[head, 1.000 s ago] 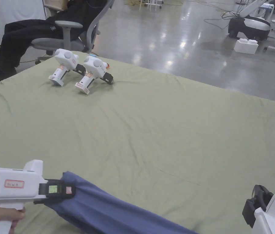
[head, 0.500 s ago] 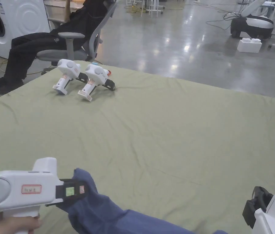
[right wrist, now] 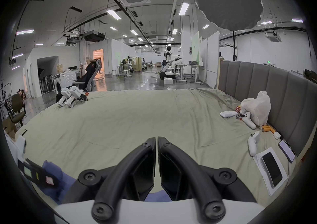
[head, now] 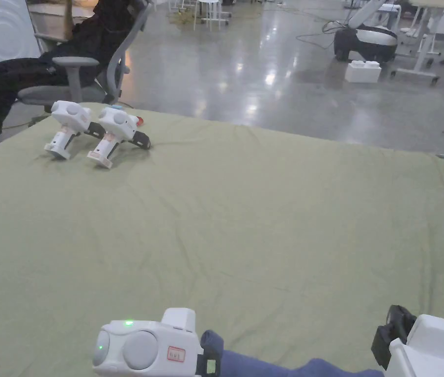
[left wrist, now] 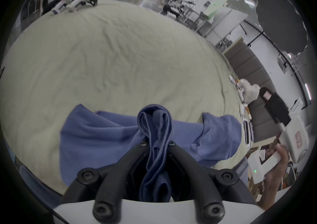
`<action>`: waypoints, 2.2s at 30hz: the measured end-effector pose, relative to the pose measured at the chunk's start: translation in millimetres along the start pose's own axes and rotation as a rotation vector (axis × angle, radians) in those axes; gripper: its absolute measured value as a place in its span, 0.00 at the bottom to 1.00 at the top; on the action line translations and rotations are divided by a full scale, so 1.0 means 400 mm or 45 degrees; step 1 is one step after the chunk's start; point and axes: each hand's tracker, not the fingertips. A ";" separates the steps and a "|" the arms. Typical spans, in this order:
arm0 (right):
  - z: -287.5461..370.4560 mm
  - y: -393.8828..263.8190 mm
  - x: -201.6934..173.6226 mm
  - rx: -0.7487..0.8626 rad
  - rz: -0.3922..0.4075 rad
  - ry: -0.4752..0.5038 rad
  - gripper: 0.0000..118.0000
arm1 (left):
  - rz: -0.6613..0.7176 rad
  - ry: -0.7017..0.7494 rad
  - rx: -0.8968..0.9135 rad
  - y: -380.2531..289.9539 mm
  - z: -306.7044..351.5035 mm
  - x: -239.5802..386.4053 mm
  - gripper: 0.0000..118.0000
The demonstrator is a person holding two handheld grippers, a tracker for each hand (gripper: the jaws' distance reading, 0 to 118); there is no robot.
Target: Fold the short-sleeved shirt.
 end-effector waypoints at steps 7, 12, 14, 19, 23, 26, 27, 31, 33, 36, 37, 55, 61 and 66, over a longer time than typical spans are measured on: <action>-0.001 -0.011 0.026 -0.024 -0.019 -0.032 0.02 | -0.024 0.064 -0.042 -0.020 -0.052 0.019 0.09; -0.001 -0.017 0.025 -0.038 -0.030 -0.030 0.02 | 0.100 -0.084 0.050 -0.003 -0.002 0.004 0.33; -0.001 -0.022 0.024 -0.041 -0.027 -0.026 0.02 | 0.132 -0.103 0.102 0.005 0.026 0.000 0.41; 0.005 -0.025 0.024 -0.048 -0.031 -0.021 0.02 | 0.172 -0.168 0.198 0.019 0.103 -0.025 0.38; 0.006 -0.027 0.027 -0.059 -0.036 -0.022 0.02 | 0.070 0.000 0.196 0.020 0.098 -0.026 0.10; 0.005 -0.031 0.028 -0.066 -0.033 -0.020 0.02 | -0.002 0.023 0.059 0.003 0.045 -0.017 0.05; 0.005 -0.033 0.028 -0.067 -0.031 -0.020 0.02 | -0.027 -0.003 0.024 -0.006 0.026 -0.009 0.05; 0.003 -0.040 0.031 -0.080 -0.027 -0.021 0.02 | -0.123 -0.019 -0.065 -0.043 -0.050 0.050 0.03; 0.004 -0.042 0.033 -0.086 -0.028 -0.022 0.02 | -0.148 -0.022 -0.047 -0.061 -0.072 0.078 0.02; 0.007 -0.045 0.035 -0.093 -0.026 -0.025 0.02 | -0.171 0.005 -0.047 -0.075 -0.103 0.094 0.02; 0.007 -0.047 0.036 -0.095 -0.024 -0.025 0.02 | -0.161 0.002 -0.039 -0.077 -0.107 0.088 0.02; 0.010 -0.026 0.003 -0.098 -0.035 0.026 0.02 | 0.171 -0.246 0.202 -0.010 0.157 -0.375 0.61; 0.013 -0.032 -0.009 -0.112 -0.013 0.036 0.02 | 0.287 -0.389 0.134 -0.030 0.109 -0.498 0.64; 0.010 -0.037 -0.008 -0.125 -0.023 0.031 0.02 | 0.449 -0.652 0.097 -0.025 0.051 -0.558 0.63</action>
